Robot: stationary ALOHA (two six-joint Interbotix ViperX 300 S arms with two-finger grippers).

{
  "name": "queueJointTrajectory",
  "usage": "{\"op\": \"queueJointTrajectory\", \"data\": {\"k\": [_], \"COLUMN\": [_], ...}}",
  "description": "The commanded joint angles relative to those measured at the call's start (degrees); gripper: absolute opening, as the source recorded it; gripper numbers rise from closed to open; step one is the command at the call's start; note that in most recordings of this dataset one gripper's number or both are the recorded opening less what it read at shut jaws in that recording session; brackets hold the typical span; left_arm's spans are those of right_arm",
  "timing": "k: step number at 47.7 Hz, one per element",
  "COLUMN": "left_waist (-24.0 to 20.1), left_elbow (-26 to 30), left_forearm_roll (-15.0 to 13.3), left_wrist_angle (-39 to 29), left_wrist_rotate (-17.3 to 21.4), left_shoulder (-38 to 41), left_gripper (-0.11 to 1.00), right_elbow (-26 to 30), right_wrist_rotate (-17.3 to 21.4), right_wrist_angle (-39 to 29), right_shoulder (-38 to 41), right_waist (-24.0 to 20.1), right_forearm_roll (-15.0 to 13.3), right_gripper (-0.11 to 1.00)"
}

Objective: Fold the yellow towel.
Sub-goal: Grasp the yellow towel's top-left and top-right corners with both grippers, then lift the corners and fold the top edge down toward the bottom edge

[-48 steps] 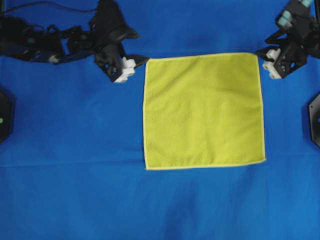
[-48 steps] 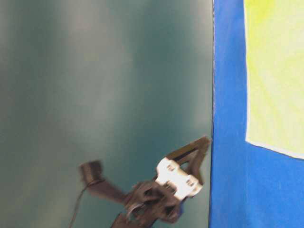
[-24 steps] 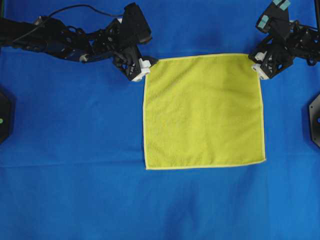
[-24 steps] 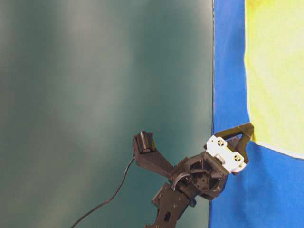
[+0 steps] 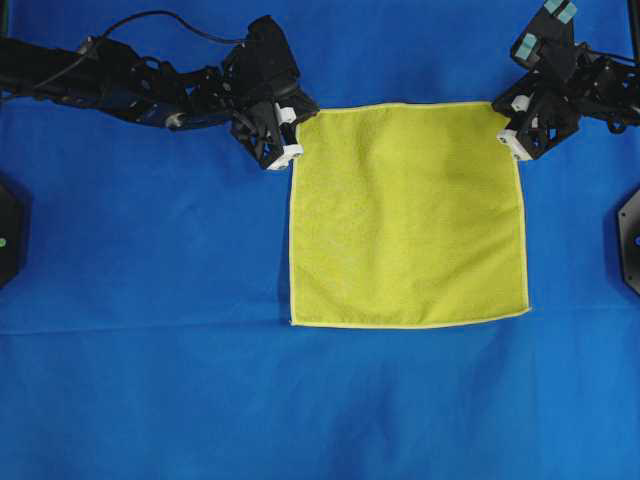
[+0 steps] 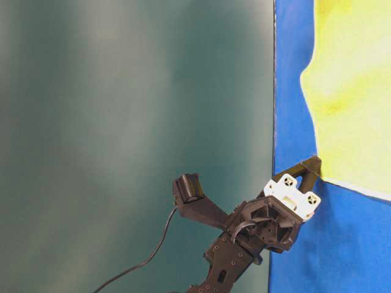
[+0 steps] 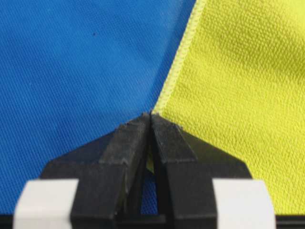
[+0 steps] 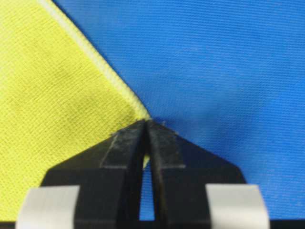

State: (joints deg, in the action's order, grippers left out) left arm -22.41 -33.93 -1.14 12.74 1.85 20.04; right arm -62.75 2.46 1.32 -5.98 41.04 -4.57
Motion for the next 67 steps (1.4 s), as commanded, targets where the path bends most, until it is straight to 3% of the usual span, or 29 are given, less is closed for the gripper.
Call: {"op": "queueJointTrajectory", "data": {"k": [1,12,25,49,58,67], "left_waist": [-0.09,-0.62,-0.79,-0.18,2.99,8.44], "left_elbow": [0.26,0.62,0.7,0.79,0.62,-0.09], "left_forearm_roll": [-0.09,0.0,0.0,0.0,0.0,0.0], "left_wrist_angle": [-0.88,-5.54,-6.94,-8.53,-10.99,-13.97], "left_wrist_rotate": [0.0,0.35,4.04,4.92,5.1,4.48], "left_shoulder": [-1.05,-5.62,-11.95,-13.89,-16.0,-17.05], "left_gripper": [0.01,0.01,0.01,0.01,0.01,0.01], "right_elbow": [0.35,0.53,0.35,-0.79,-1.05,-3.25], "right_wrist_rotate": [0.26,0.35,0.35,1.23,3.34,6.94], "right_wrist_angle": [-0.79,-4.04,-8.61,-9.84,-15.21,-19.69], "right_shoulder": [0.0,-5.36,-15.21,-17.23,-19.95,-26.98], "right_waist": [0.26,0.26,0.26,0.26,-1.76,-7.21], "right_forearm_roll": [-0.09,-0.09,0.0,1.23,1.41,1.67], "right_gripper": [0.02,0.02,0.02,0.02,0.02,0.02]}}
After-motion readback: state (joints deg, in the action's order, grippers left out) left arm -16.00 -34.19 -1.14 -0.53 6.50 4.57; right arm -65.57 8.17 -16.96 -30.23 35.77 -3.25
